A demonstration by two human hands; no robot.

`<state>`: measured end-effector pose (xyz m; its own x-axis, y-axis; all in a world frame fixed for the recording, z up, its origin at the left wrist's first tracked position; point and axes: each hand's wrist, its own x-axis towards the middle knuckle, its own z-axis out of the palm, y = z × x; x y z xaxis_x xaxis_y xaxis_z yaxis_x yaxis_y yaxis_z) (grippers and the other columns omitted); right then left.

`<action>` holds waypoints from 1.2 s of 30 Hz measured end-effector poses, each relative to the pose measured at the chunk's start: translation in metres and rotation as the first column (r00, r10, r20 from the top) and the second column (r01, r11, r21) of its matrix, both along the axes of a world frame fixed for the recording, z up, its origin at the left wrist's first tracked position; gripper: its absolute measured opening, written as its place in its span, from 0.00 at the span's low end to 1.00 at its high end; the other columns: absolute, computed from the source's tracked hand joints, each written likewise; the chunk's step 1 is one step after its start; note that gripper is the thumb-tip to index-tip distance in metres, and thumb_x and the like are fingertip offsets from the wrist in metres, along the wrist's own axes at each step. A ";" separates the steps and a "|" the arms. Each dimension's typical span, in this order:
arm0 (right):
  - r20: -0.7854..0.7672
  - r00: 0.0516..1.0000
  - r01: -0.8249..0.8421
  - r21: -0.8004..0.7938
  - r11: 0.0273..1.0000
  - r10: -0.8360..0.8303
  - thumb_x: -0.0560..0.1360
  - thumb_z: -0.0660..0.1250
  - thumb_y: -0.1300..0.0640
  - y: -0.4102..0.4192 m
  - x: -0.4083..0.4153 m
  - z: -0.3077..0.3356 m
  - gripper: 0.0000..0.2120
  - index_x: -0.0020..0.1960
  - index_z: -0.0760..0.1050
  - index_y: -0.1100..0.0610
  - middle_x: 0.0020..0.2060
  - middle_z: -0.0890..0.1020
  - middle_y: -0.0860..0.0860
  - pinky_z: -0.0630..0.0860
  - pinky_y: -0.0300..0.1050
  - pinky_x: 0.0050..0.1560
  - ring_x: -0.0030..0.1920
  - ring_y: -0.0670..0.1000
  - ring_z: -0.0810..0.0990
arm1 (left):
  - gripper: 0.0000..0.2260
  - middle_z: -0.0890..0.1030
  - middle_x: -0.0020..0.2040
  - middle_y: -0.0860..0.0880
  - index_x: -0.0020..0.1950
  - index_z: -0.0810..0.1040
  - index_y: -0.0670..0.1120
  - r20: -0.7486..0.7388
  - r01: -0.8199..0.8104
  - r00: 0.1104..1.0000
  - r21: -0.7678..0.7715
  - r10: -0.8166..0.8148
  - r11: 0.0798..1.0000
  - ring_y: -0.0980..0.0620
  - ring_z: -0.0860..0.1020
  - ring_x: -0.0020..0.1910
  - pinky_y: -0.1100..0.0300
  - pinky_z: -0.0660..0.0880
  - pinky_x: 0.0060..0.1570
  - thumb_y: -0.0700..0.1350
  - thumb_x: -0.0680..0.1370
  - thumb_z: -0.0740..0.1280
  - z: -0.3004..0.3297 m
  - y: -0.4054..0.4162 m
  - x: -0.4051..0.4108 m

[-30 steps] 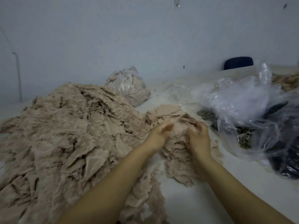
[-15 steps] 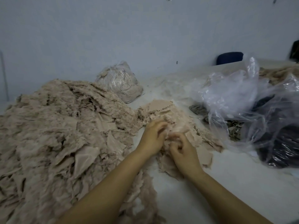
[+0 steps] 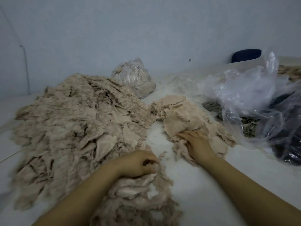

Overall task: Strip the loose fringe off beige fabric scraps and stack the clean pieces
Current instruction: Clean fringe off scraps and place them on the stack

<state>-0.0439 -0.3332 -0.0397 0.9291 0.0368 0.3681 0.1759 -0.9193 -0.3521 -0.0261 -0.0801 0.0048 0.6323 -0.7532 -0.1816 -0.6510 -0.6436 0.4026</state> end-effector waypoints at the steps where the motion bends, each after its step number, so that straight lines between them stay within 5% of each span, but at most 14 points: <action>1: -0.010 1.000 0.019 -0.015 1.000 -0.019 0.78 0.62 0.63 -0.006 0.006 -0.001 0.18 0.66 0.75 0.53 0.66 0.76 0.51 0.62 0.45 0.66 0.65 0.56 0.70 | 0.16 0.76 0.63 0.53 0.64 0.76 0.50 0.017 0.016 1.000 0.019 -0.017 1.000 0.55 0.74 0.61 0.57 0.69 0.63 0.53 0.78 0.66 0.001 0.004 -0.004; 5: 0.006 0.987 0.164 -0.065 0.984 -0.164 0.75 0.63 0.63 -0.007 0.018 0.013 0.19 0.65 0.76 0.52 0.64 0.77 0.52 0.62 0.48 0.66 0.65 0.56 0.70 | 0.13 0.72 0.69 0.55 0.63 0.78 0.48 0.047 -0.036 0.998 -0.064 0.039 0.997 0.59 0.68 0.68 0.61 0.64 0.68 0.47 0.79 0.64 0.008 0.027 -0.015; 7: 0.123 0.989 0.076 0.085 0.993 -0.087 0.76 0.64 0.63 0.017 0.009 0.019 0.14 0.60 0.79 0.55 0.57 0.81 0.54 0.66 0.48 0.61 0.59 0.58 0.74 | 0.11 0.75 0.65 0.54 0.61 0.79 0.47 0.066 -0.100 0.991 -0.178 0.114 0.979 0.59 0.72 0.64 0.62 0.67 0.66 0.46 0.79 0.65 0.016 0.043 -0.018; 9: 0.075 0.990 -0.133 0.253 0.958 0.118 0.78 0.64 0.59 0.053 -0.011 0.020 0.11 0.59 0.80 0.55 0.54 0.82 0.52 0.69 0.40 0.56 0.55 0.52 0.77 | 0.11 0.78 0.59 0.56 0.59 0.80 0.50 0.040 -0.141 0.987 -0.220 0.153 0.965 0.61 0.75 0.59 0.63 0.70 0.62 0.48 0.78 0.67 0.025 0.061 -0.021; 12: -0.139 0.903 -0.330 0.381 0.863 0.407 0.78 0.65 0.51 0.099 -0.041 0.011 0.12 0.60 0.79 0.51 0.54 0.80 0.47 0.67 0.26 0.53 0.54 0.43 0.77 | 0.24 0.74 0.63 0.60 0.64 0.75 0.56 0.086 -0.121 0.989 -0.029 0.124 0.992 0.63 0.70 0.62 0.76 0.63 0.59 0.62 0.70 0.70 0.031 0.084 -0.026; 14: -0.176 0.864 -0.401 0.324 0.857 0.471 0.77 0.66 0.49 0.112 -0.055 0.006 0.09 0.53 0.82 0.51 0.49 0.80 0.47 0.67 0.26 0.49 0.50 0.44 0.77 | 0.33 0.70 0.64 0.59 0.67 0.72 0.55 0.165 -0.108 0.982 0.125 0.087 0.986 0.62 0.66 0.64 0.73 0.60 0.62 0.67 0.66 0.70 0.030 0.096 -0.029; 17: -0.283 0.828 -0.365 0.384 0.848 0.485 0.74 0.61 0.37 0.112 -0.072 0.008 0.26 0.27 0.67 0.54 0.28 0.72 0.55 0.69 0.41 0.37 0.29 0.51 0.71 | 0.16 0.77 0.56 0.52 0.57 0.79 0.46 0.190 -0.079 0.980 0.084 0.062 0.993 0.53 0.73 0.58 0.62 0.69 0.58 0.52 0.74 0.71 0.028 0.107 -0.031; 20: -0.359 0.861 -0.212 0.394 0.895 0.362 0.69 0.54 0.28 0.111 -0.067 0.017 0.34 0.23 0.64 0.57 0.20 0.68 0.54 0.68 0.41 0.31 0.22 0.50 0.67 | 0.03 0.78 0.45 0.57 0.45 0.80 0.51 -0.030 -0.125 0.992 -0.062 0.123 0.990 0.58 0.76 0.48 0.62 0.72 0.50 0.45 0.76 0.68 0.029 0.116 -0.032; 24: -0.244 0.962 -0.028 0.349 0.937 0.120 0.75 0.63 0.37 0.116 -0.030 0.022 0.21 0.39 0.75 0.56 0.37 0.80 0.51 0.72 0.46 0.40 0.39 0.50 0.78 | 0.27 0.65 0.25 0.50 0.26 0.65 0.49 -0.115 -0.270 0.958 -0.055 0.263 0.961 0.51 0.65 0.25 0.55 0.62 0.31 0.70 0.72 0.60 0.034 0.104 -0.033; 26: -0.280 0.957 0.000 0.283 0.959 0.082 0.73 0.67 0.39 0.125 -0.014 0.021 0.17 0.47 0.74 0.53 0.42 0.78 0.48 0.70 0.45 0.38 0.43 0.50 0.76 | 0.24 0.72 0.25 0.55 0.27 0.73 0.51 0.052 -0.334 0.940 -0.048 0.336 0.941 0.57 0.70 0.26 0.58 0.66 0.30 0.65 0.76 0.58 0.029 0.089 -0.027; 29: -0.249 0.958 -0.052 0.337 0.940 0.142 0.74 0.69 0.47 0.135 0.001 0.010 0.10 0.44 0.76 0.54 0.38 0.77 0.47 0.68 0.42 0.39 0.40 0.48 0.75 | 0.07 0.79 0.47 0.52 0.50 0.79 0.49 0.209 -0.360 0.891 -0.212 0.402 0.909 0.52 0.77 0.48 0.65 0.69 0.44 0.51 0.78 0.64 0.016 0.059 -0.017; 32: -0.093 0.977 -0.104 0.589 0.801 0.194 0.76 0.69 0.53 0.131 0.005 0.004 0.10 0.39 0.72 0.55 0.31 0.73 0.46 0.66 0.38 0.35 0.32 0.44 0.71 | 0.18 0.73 0.64 0.49 0.68 0.70 0.46 0.213 -0.354 0.878 -0.314 0.429 0.881 0.51 0.70 0.63 0.63 0.65 0.60 0.47 0.79 0.64 0.006 0.035 0.000; 34: -0.007 0.977 -0.154 0.675 0.721 0.214 0.76 0.67 0.58 0.119 0.005 0.006 0.11 0.38 0.69 0.57 0.30 0.71 0.46 0.64 0.36 0.33 0.30 0.42 0.68 | 0.14 0.76 0.61 0.47 0.63 0.74 0.46 0.184 -0.347 0.893 -0.299 0.410 0.889 0.48 0.72 0.60 0.56 0.68 0.61 0.47 0.79 0.63 0.006 0.027 0.013; 36: 0.007 0.971 -0.163 0.747 0.645 0.237 0.76 0.67 0.63 0.106 0.006 0.008 0.12 0.37 0.67 0.56 0.28 0.70 0.43 0.63 0.35 0.32 0.29 0.40 0.66 | 0.05 0.77 0.44 0.46 0.45 0.74 0.43 0.162 -0.329 0.907 -0.306 0.390 0.893 0.45 0.75 0.46 0.55 0.70 0.46 0.44 0.78 0.63 0.005 0.023 0.023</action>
